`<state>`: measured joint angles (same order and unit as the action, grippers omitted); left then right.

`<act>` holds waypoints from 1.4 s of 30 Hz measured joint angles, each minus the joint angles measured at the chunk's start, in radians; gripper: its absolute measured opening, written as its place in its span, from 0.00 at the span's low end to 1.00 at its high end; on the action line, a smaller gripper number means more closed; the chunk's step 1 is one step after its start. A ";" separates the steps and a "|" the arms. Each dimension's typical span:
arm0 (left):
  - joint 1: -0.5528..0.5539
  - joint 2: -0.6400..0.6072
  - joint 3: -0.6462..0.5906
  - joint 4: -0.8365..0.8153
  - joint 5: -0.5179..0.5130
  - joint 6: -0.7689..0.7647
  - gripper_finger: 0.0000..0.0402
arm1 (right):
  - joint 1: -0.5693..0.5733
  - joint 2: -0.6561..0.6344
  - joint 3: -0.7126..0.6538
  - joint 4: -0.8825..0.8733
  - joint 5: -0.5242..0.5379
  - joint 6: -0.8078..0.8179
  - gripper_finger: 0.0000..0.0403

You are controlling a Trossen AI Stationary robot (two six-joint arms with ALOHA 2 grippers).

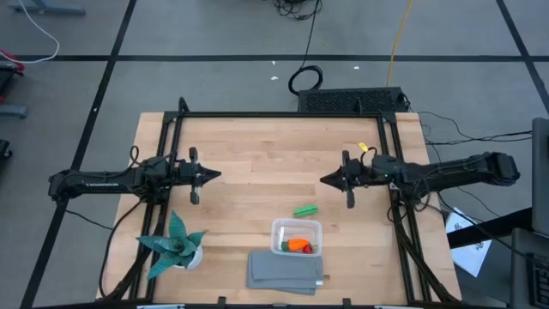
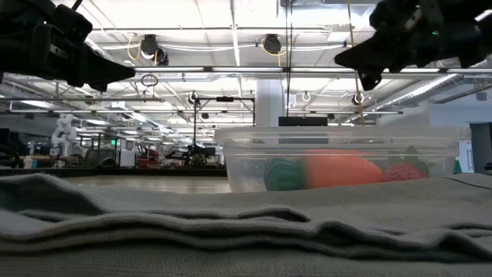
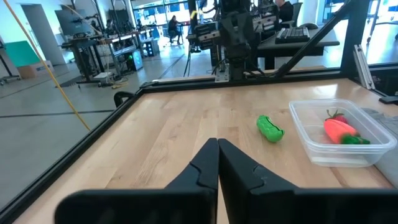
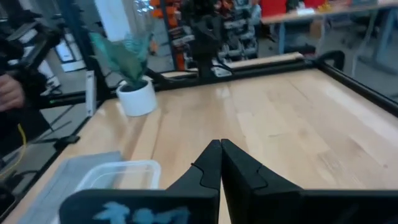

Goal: Pick and placing Produce into tupperware
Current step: Put the green pea into the transparent bin

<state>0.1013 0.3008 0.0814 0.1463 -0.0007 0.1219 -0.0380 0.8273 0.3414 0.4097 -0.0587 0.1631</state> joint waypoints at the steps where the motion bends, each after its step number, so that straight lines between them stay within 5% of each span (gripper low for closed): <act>1: 0.000 0.000 0.000 0.000 0.000 0.000 0.01 | -0.011 0.014 0.019 -0.015 0.000 0.015 0.00; 8: 0.000 0.000 0.000 0.001 0.000 0.000 0.03 | -0.077 0.137 0.196 -0.251 -0.028 0.031 0.02; 18: 0.000 0.000 0.000 0.000 0.000 0.004 0.03 | -0.139 0.324 0.382 -0.452 -0.214 -0.007 0.18; 33: 0.000 0.000 0.000 -0.001 0.000 -0.015 0.06 | -0.133 0.466 0.422 -0.593 -0.233 -0.197 0.54; 42: 0.000 0.000 0.000 -0.018 0.000 -0.027 0.06 | -0.115 0.501 0.419 -0.594 -0.174 -0.221 0.64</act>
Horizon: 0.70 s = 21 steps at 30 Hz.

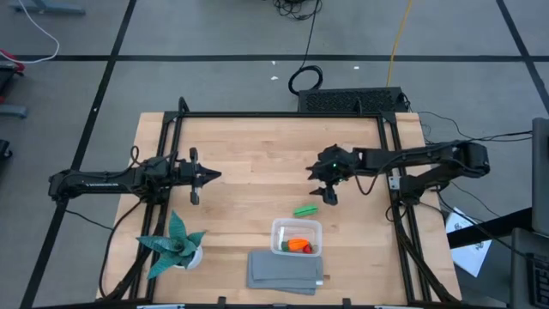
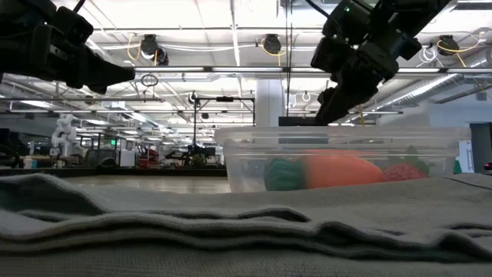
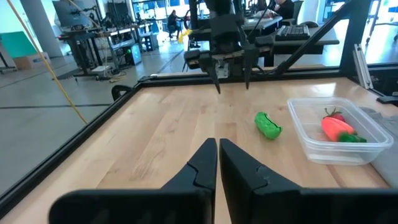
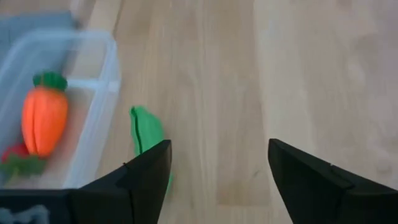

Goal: Pick and placing Produce into tupperware
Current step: Put the green pea into the transparent bin

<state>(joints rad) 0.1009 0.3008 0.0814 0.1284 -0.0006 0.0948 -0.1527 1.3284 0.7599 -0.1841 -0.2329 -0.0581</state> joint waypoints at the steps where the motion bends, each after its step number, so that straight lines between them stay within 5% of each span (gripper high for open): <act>1: 0.000 0.000 0.000 -0.001 0.000 -0.001 0.06 | 0.006 0.009 -0.005 -0.008 0.000 -0.011 0.65; 21: 0.000 0.000 0.000 -0.024 0.001 -0.026 0.06 | 0.098 0.062 -0.027 0.078 0.028 -0.045 0.65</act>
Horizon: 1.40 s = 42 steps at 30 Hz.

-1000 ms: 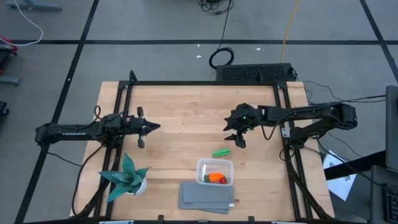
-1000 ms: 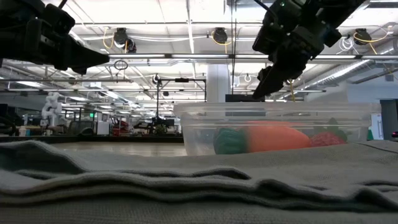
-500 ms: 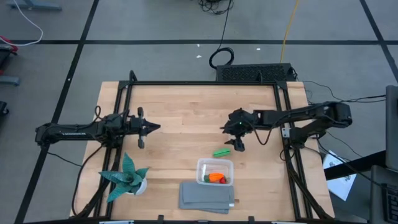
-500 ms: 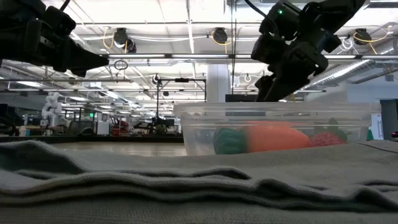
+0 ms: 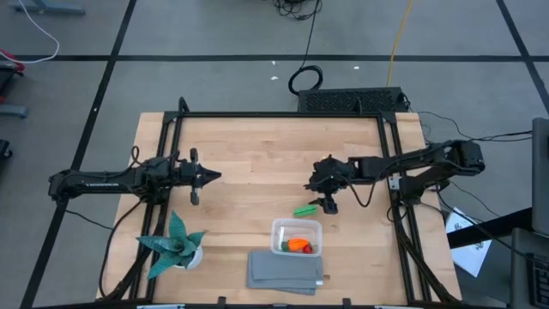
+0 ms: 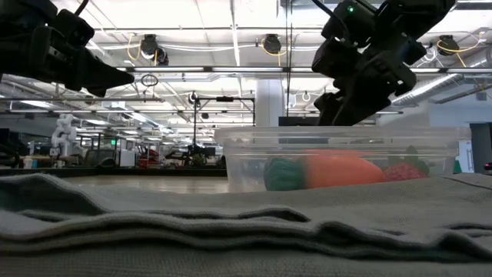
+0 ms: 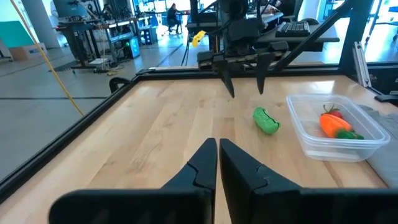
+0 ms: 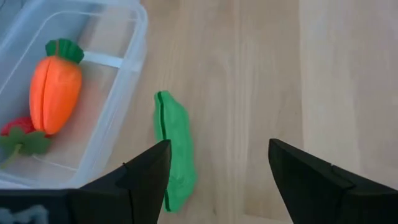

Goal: Pick and placing Produce into tupperware
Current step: Put the green pea into the transparent bin

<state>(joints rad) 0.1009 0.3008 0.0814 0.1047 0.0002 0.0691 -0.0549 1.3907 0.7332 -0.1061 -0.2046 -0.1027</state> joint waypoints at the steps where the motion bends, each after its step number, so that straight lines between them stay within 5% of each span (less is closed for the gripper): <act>1: 0.000 0.000 0.000 0.000 0.000 0.000 0.06 | 0.003 0.000 -0.010 0.016 0.000 0.003 0.65; 29: 0.000 0.000 0.000 -0.005 0.000 0.005 0.06 | 0.058 0.002 -0.109 0.173 0.048 -0.046 0.65; 42: 0.000 0.000 0.000 -0.014 0.000 0.004 0.06 | 0.058 0.103 -0.110 0.267 0.018 -0.057 0.65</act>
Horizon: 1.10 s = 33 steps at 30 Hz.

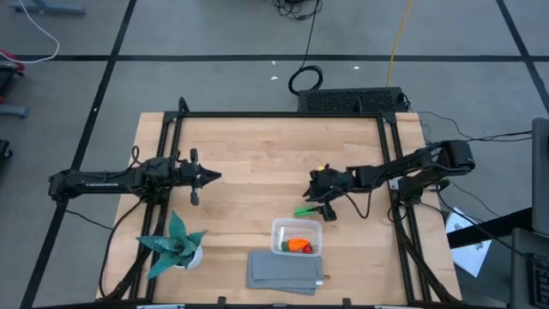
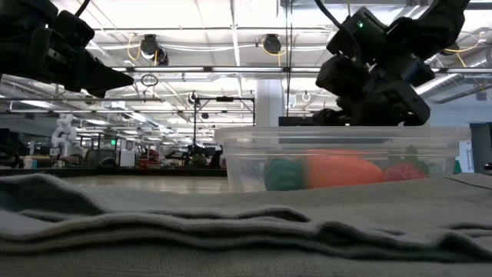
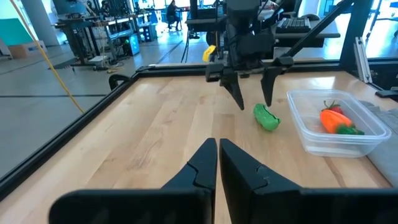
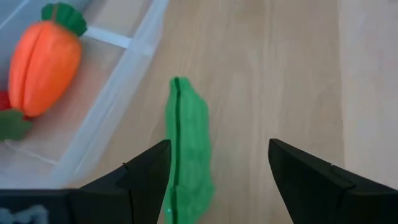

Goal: Pick and placing Produce into tupperware
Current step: Put the green pea into the transparent bin

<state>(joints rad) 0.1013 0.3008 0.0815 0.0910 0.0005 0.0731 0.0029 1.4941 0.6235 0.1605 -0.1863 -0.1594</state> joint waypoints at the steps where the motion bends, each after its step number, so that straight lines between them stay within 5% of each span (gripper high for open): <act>1: 0.000 0.000 0.000 0.000 0.000 0.000 0.06 | 0.000 0.006 0.000 0.005 -0.002 0.001 0.65; 33: 0.000 0.000 0.000 -0.014 0.000 -0.004 0.06 | 0.039 0.011 0.000 0.002 -0.025 0.043 0.65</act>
<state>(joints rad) 0.1013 0.3008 0.0814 0.0773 0.0002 0.0692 0.0414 1.5052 0.6239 0.1621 -0.2111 -0.1169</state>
